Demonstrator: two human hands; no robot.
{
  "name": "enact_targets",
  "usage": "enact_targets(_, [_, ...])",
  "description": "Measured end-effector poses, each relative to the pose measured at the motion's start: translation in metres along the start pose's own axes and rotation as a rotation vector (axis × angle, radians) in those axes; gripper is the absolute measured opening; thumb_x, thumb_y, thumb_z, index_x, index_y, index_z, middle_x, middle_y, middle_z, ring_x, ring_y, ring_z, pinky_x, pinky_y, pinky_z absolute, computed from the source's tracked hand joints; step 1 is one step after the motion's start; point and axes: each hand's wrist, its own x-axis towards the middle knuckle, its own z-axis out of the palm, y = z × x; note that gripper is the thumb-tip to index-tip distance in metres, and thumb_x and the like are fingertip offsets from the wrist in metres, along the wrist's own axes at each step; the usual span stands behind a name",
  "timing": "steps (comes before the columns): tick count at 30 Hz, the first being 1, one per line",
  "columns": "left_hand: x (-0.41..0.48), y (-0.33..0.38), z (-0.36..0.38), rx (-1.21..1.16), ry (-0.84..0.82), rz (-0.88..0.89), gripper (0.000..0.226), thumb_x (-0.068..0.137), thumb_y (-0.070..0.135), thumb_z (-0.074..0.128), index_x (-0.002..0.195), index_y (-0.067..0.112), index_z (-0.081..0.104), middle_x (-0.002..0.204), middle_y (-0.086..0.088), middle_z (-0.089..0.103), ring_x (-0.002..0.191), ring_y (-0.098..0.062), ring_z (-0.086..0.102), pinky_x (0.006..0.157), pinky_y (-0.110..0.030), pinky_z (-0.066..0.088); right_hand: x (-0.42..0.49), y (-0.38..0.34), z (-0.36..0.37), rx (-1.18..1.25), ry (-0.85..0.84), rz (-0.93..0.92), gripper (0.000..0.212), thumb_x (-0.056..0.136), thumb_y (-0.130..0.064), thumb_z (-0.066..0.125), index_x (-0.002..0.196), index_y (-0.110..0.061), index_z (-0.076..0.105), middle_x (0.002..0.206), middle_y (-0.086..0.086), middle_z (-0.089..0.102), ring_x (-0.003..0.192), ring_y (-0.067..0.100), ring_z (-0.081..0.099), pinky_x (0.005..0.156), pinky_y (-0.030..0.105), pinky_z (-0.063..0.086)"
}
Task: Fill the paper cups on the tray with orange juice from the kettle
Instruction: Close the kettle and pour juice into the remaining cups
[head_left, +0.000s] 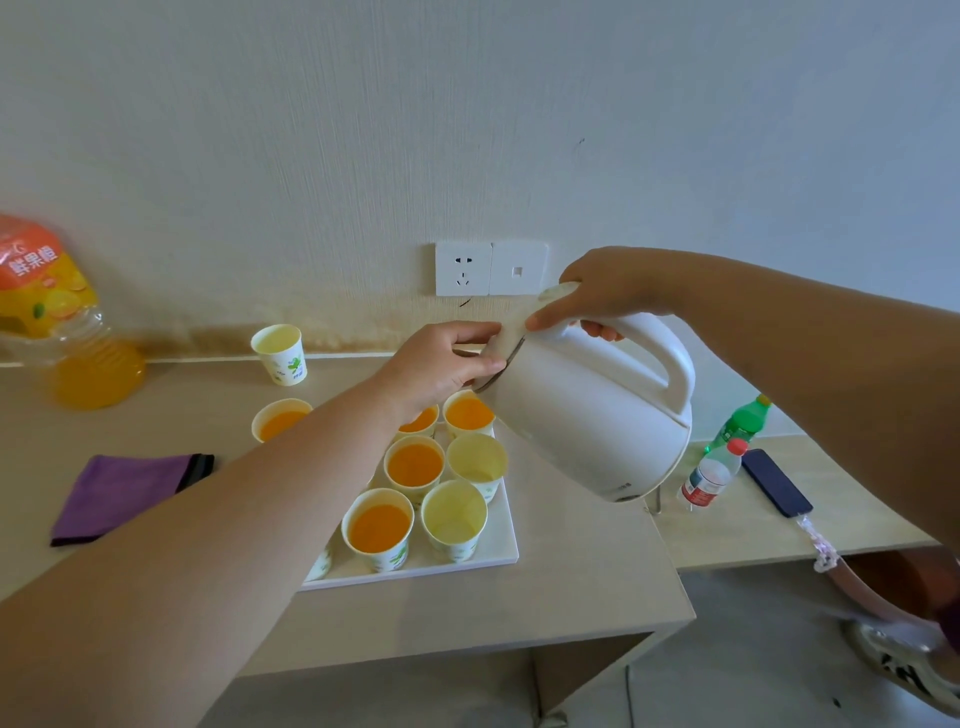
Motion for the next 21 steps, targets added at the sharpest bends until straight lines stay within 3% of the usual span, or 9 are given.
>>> enact_targets(10, [-0.025, 0.002, -0.003, 0.024, -0.054, 0.01, 0.044, 0.082, 0.019, 0.072, 0.124, 0.025, 0.062, 0.117, 0.009, 0.066, 0.11, -0.011, 0.061, 0.099, -0.032, 0.048, -0.029, -0.017, -0.005, -0.034, -0.04, -0.012, 0.041, 0.084, -0.048, 0.062, 0.076, -0.008, 0.058, 0.057, 0.001, 0.055, 0.047, 0.014, 0.05, 0.053, 0.024, 0.042])
enact_targets(17, [-0.037, -0.008, -0.002, 0.007, -0.097, -0.005, 0.046, 0.083, 0.019, 0.071, 0.128, 0.023, 0.059, 0.12, 0.009, 0.065, 0.108, -0.009, 0.06, 0.095, -0.026, 0.048, -0.037, -0.027, 0.005, -0.079, -0.092, 0.014, 0.043, 0.086, -0.048, 0.059, 0.082, -0.005, 0.059, 0.06, 0.004, 0.056, 0.052, 0.018, 0.052, 0.057, 0.025, 0.045])
enact_targets(21, [-0.042, -0.011, -0.002, -0.046, -0.114, -0.021, 0.043, 0.085, 0.016, 0.069, 0.126, 0.024, 0.06, 0.107, 0.018, 0.066, 0.096, 0.001, 0.06, 0.083, -0.018, 0.051, -0.038, -0.033, 0.009, -0.115, -0.088, 0.012, 0.044, 0.085, -0.051, 0.058, 0.083, -0.007, 0.059, 0.062, 0.004, 0.057, 0.053, 0.018, 0.053, 0.058, 0.026, 0.043])
